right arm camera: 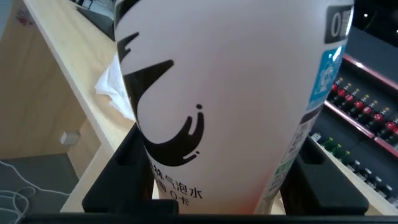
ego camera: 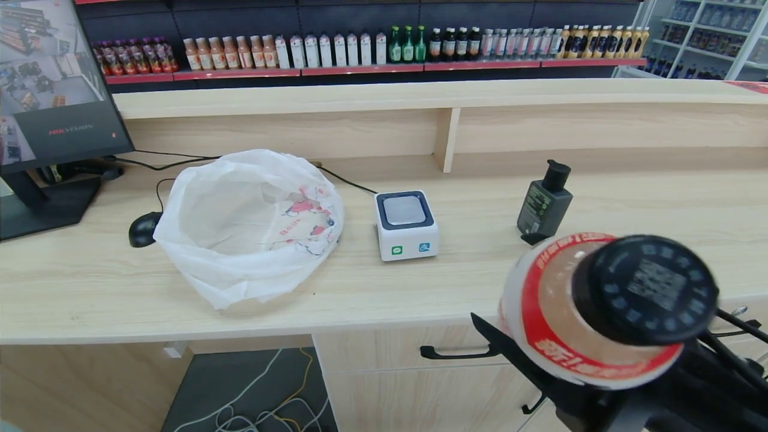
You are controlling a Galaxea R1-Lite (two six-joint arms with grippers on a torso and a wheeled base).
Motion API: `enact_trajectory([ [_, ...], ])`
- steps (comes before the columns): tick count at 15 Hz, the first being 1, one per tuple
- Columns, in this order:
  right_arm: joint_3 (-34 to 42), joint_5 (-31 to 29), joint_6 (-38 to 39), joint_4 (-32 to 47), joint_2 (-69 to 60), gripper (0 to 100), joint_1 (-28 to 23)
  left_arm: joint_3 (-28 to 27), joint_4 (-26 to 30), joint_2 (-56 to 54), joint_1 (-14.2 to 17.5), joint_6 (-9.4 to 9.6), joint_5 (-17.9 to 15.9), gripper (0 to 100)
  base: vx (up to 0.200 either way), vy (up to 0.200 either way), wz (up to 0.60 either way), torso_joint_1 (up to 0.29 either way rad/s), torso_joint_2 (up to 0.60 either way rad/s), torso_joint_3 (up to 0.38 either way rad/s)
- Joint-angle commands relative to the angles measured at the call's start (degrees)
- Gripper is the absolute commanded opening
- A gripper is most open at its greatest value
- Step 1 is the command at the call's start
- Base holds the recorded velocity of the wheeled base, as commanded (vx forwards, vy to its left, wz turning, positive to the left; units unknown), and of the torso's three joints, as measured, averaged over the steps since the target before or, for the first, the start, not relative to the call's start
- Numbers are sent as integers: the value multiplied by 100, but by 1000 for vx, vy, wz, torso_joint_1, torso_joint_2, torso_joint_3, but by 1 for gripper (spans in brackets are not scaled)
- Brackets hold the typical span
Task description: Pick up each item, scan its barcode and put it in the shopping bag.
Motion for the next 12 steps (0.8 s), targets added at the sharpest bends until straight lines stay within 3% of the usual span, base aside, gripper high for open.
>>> enact_trajectory([
  [1, 166, 34, -62, 5, -191, 0, 153, 0, 0, 0, 1, -4, 3, 100, 0, 0, 0, 0, 0, 0],
  [7, 157, 834, -502, 5, -60, 0, 294, 0, 0, 0, 1, -4, 3, 100, 0, 0, 0, 0, 0, 0],
  [9, 69, 852, -853, 5, 248, 0, 619, 0, 0, 0, 1, -4, 3, 100, 0, 0, 0, 0, 0, 0],
  [12, -537, 843, -1759, 5, 1171, 0, 1550, 0, 0, 0, 1, -4, 3, 100, 0, 0, 0, 0, 0, 0],
])
